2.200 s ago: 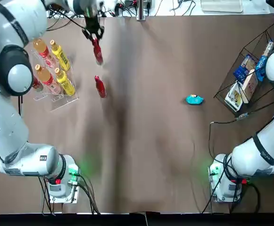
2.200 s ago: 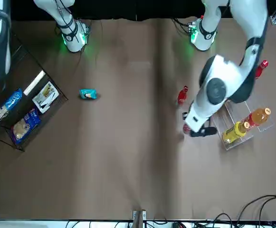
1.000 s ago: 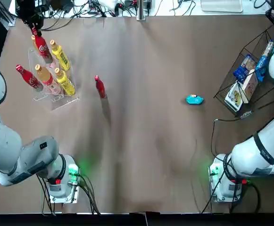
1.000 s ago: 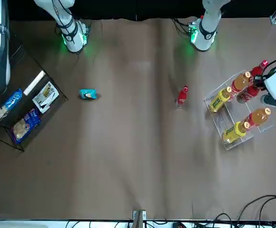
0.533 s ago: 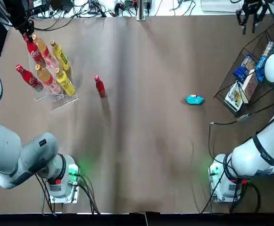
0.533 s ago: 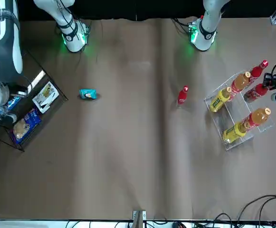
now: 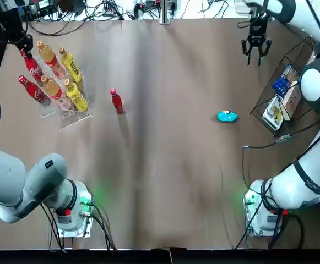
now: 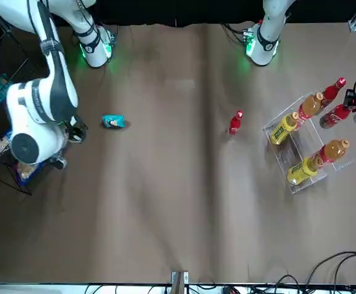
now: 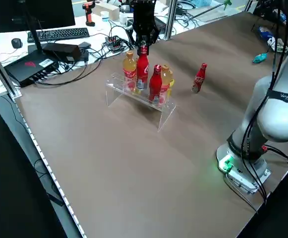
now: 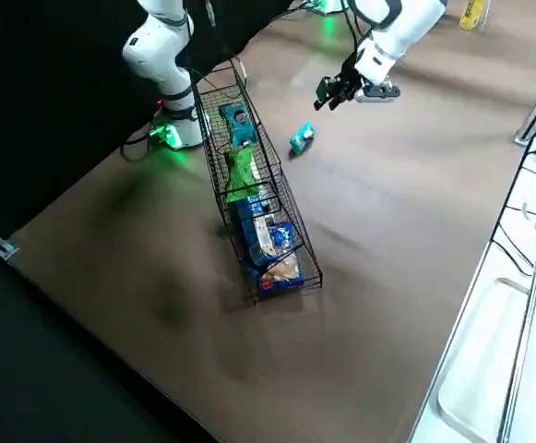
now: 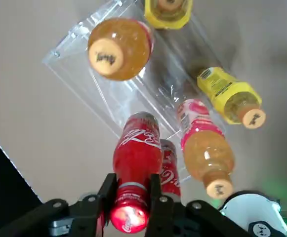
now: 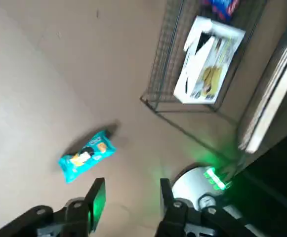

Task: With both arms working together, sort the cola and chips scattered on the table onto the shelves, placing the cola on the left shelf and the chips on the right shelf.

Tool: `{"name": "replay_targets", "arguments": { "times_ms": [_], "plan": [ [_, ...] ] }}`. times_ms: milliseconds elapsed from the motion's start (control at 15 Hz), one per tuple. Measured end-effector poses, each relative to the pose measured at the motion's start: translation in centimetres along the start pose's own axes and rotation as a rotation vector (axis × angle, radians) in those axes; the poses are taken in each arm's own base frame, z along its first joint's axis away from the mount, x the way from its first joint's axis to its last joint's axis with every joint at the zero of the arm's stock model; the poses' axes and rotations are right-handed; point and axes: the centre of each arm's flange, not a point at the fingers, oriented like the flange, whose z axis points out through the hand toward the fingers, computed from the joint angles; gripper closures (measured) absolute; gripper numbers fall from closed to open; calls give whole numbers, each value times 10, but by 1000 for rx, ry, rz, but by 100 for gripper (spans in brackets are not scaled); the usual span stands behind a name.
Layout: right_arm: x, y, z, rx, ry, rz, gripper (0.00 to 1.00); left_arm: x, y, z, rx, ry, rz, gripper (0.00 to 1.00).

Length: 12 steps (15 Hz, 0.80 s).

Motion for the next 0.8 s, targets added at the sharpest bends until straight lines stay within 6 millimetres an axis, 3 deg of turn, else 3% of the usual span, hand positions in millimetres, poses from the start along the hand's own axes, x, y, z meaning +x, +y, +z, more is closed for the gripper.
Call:
{"name": "replay_targets", "arguments": {
  "times_ms": [200, 333, 667, 800],
  "plan": [
    [-1, -11, 12, 22, -5, 182, 42, -10, -6, 15, 7, 6, -6, 68],
    [-1, -26, 32, 46, -8, 270, 42, -10, -3, 23, 11, 7, -2, 68],
    [3, -51, 126, 29, -36, 431, 42, -11, 1, 34, 18, 10, 2, 68],
    [-5, -55, 149, 23, -91, 473, 42, -12, 2, 34, 22, 13, 2, 68]
  ]
}}
